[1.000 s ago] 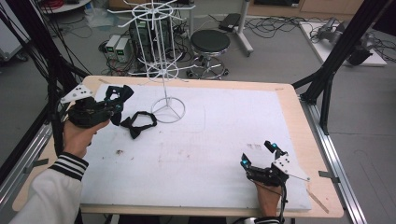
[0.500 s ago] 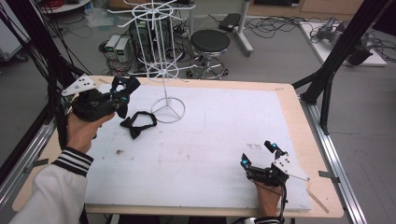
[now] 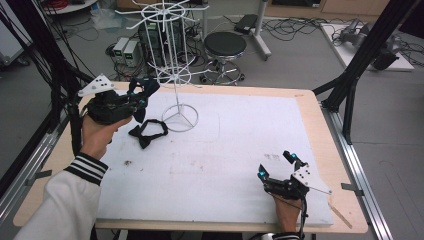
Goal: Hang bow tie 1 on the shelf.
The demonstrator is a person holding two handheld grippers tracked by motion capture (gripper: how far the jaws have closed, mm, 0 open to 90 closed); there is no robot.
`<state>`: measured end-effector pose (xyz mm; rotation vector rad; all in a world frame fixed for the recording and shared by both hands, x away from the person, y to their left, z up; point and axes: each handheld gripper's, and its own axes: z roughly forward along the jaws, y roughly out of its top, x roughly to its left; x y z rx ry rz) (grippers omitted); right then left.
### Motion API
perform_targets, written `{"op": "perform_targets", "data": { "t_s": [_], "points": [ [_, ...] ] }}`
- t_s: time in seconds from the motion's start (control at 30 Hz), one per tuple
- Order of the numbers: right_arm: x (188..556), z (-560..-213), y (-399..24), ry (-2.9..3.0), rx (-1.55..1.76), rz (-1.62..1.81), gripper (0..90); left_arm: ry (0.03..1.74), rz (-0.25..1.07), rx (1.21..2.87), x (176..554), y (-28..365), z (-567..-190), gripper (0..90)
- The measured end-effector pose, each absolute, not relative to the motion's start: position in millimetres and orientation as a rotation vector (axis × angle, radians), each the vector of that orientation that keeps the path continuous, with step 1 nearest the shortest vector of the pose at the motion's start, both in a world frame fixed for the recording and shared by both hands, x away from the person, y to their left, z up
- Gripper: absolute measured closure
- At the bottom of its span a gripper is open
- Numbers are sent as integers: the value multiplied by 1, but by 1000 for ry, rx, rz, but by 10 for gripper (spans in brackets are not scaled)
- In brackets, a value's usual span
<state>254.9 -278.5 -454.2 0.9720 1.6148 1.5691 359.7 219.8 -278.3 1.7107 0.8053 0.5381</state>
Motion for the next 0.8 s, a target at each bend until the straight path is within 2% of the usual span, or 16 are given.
{"op": "perform_targets", "data": {
  "t_s": [0.8],
  "points": [
    [255, -454, -279, 1610, 975, 1575, 10, 813, 537, 1768, 375, 200, -286, 750]
  ]
}}
